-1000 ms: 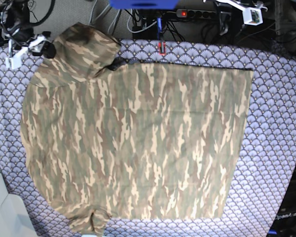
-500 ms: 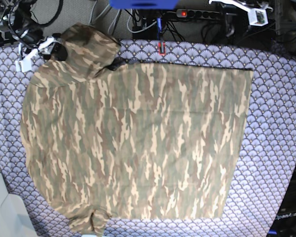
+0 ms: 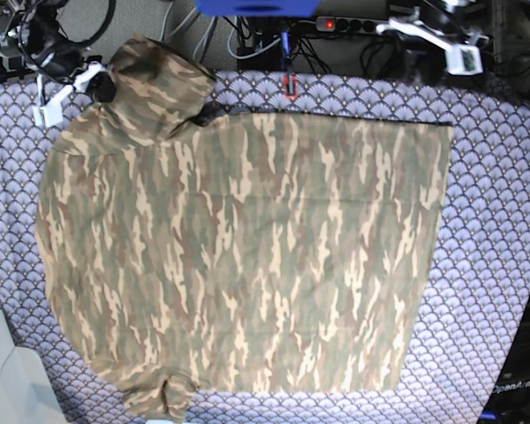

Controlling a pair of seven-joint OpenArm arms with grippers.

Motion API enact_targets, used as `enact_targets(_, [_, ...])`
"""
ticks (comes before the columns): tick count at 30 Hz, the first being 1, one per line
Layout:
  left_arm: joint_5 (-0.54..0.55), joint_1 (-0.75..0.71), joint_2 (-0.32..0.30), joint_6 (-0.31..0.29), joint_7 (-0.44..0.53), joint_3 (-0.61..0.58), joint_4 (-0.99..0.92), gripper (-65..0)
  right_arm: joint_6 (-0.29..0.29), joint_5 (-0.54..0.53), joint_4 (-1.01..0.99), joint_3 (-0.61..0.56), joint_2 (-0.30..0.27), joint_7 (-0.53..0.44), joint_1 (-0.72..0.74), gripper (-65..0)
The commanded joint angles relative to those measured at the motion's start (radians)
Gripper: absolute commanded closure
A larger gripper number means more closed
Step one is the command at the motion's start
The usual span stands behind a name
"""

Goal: Fold the T-shirt properly
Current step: 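Move the left gripper to the other shoulder corner and grasp both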

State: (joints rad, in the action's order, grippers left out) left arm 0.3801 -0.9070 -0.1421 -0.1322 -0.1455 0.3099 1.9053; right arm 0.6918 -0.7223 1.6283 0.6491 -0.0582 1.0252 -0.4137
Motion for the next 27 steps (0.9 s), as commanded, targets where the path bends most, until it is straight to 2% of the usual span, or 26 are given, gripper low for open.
enact_targets(1, [0.027, 0.019, 0.003, -0.005, -0.012, 0.047, 0.023, -27.2, 0.006, -0.01, 0.011, 0.004, -0.012, -0.003, -0.004, 0.0])
enact_targets(6, [0.132, 0.131, 0.04, -0.01, -0.197, 0.22, 0.013, -27.3, 0.006, -0.01, 0.011, 0.004, -0.013, -0.003, -0.006, 0.0])
enact_targets(10, [0.152, 0.211, 0.039, -0.01, -0.279, 0.282, 0.012, -33.9, 0.006, -0.01, 0.011, 0.002, -0.013, -0.003, -0.006, 0.0])
enact_targets(13, [0.152, 0.26, 0.04, -0.01, -0.316, 0.305, -0.007, -35.4, 0.006, -0.01, 0.011, 0.002, -0.016, -0.003, -0.006, 0.0])
enact_targets(23, [0.145, 0.394, 0.04, -0.01, -0.325, 0.301, -0.226, -35.3, 0.006, -0.01, -0.099, 0.002, -0.056, -0.007, -0.001, 0.0])
enact_targets(27, [0.144, 0.432, 0.04, -0.083, -0.326, 0.303, -0.278, -35.3, 0.006, -0.01, -0.124, 0.002, -0.062, -0.01, 0.009, 0.0])
